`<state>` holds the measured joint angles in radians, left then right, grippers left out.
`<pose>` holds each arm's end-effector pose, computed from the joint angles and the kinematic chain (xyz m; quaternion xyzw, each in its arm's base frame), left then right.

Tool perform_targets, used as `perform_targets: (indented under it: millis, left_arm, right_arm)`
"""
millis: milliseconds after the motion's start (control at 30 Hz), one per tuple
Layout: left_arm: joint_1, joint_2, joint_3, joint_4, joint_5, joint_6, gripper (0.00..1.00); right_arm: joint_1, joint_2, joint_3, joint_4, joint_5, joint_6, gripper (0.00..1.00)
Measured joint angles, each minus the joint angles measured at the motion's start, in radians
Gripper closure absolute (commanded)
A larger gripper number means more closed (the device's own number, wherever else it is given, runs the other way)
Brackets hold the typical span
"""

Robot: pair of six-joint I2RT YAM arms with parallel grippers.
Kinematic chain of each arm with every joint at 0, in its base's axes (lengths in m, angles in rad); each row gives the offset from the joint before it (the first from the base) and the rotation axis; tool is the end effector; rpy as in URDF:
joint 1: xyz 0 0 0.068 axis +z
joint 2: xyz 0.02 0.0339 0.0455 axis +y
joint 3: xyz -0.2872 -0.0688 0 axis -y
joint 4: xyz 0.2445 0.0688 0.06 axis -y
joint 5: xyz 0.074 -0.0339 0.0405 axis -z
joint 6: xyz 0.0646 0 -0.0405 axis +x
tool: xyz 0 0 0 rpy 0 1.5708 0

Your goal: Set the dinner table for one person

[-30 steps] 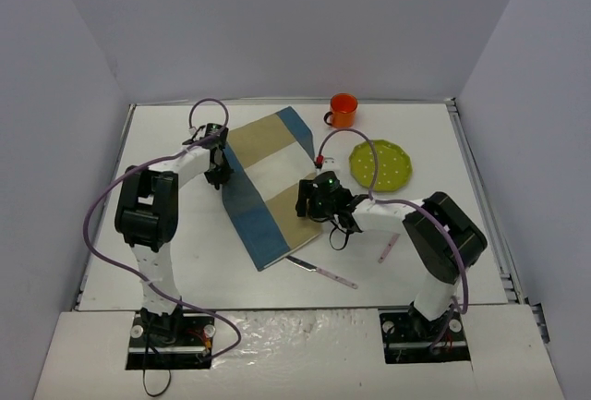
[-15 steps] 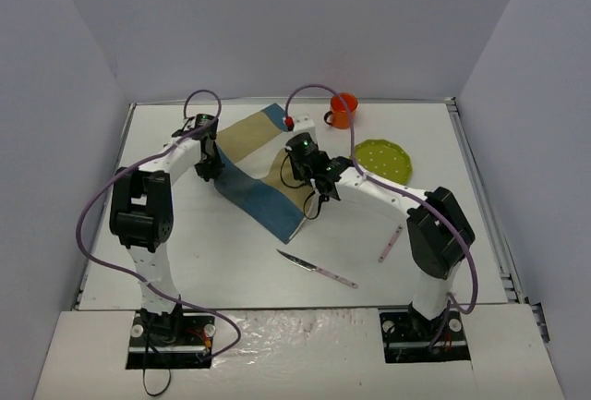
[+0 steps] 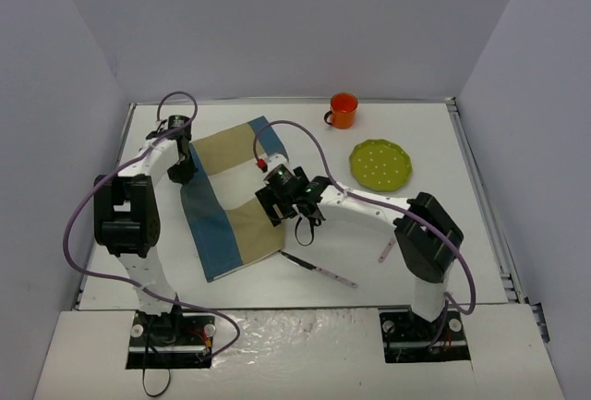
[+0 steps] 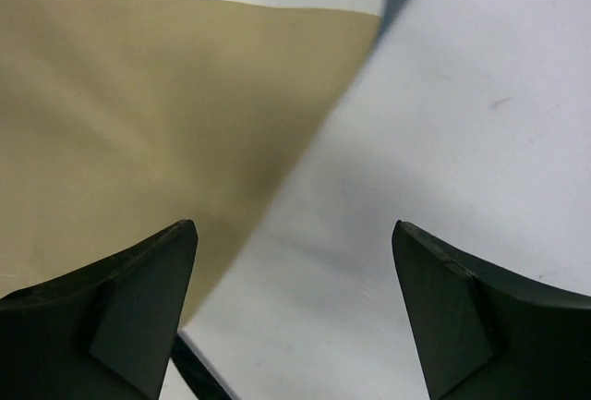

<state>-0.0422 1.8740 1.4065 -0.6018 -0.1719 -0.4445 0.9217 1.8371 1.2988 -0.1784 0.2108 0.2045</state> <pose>0.4173 -0.0066 0.2103 -0.2137 0.9414 0.0211 0.2600 0.2765 0.3421 0.2266 -0.2769 0.8629 0.1389 0.3994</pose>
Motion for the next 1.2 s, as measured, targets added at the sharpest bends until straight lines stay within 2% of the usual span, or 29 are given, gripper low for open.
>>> perform_targets:
  millis: [200,300,600,900,1033,1200]
  left_arm:
    - [0.031,0.001,-0.014,-0.003,0.023,-0.005,1.0]
    - [0.03,0.001,-0.014,-0.003,0.041,-0.005,1.0]
    - [0.029,0.001,-0.014,-0.003,0.058,-0.005,1.0]
    - [0.052,0.001,-0.041,0.018,0.059,-0.014,1.0]
    - [0.084,0.002,-0.046,0.024,0.062,-0.019,0.85]
    - [0.095,-0.001,-0.046,0.03,0.09,-0.031,0.67]
  right_arm:
    - [-0.206,-0.167,-0.147,0.102,-0.15,0.047,0.18]
    - [-0.269,-0.187,-0.199,0.204,-0.234,0.084,0.21]
    - [-0.266,-0.042,-0.255,0.452,-0.469,0.194,0.28]
    - [-0.266,0.109,-0.222,0.588,-0.529,0.256,0.44]
    - [-0.266,0.132,-0.211,0.611,-0.536,0.268,0.59]
    - [-0.266,0.164,-0.184,0.62,-0.546,0.277,0.64]
